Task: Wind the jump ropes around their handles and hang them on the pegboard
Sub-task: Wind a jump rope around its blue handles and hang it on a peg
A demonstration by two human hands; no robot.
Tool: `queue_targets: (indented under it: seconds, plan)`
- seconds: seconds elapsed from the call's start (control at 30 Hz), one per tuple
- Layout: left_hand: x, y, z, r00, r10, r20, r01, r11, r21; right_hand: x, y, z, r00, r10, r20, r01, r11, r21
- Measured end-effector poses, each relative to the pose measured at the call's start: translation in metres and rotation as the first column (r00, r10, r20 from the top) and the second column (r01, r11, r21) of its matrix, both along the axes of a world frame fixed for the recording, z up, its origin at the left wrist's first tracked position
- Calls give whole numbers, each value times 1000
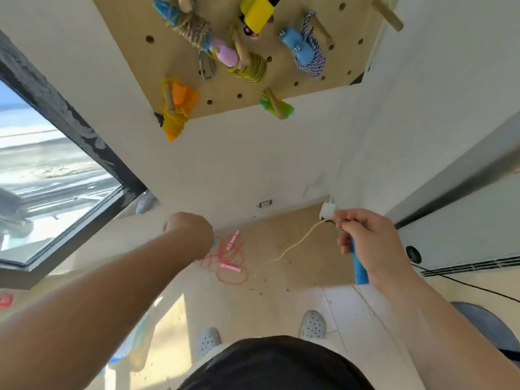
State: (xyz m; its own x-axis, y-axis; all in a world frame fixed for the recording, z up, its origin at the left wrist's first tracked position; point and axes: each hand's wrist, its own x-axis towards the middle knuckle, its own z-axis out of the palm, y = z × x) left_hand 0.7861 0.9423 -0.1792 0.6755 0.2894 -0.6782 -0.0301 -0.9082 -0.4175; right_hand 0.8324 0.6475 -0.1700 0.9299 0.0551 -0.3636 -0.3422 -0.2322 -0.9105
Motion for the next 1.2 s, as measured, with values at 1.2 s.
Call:
queue_targets:
  seconds: [1.2]
  plan:
    - [69,-176,51,781,571,-253,-148,-225,-963,82,-95,28,766,640,56,-615,755,-226]
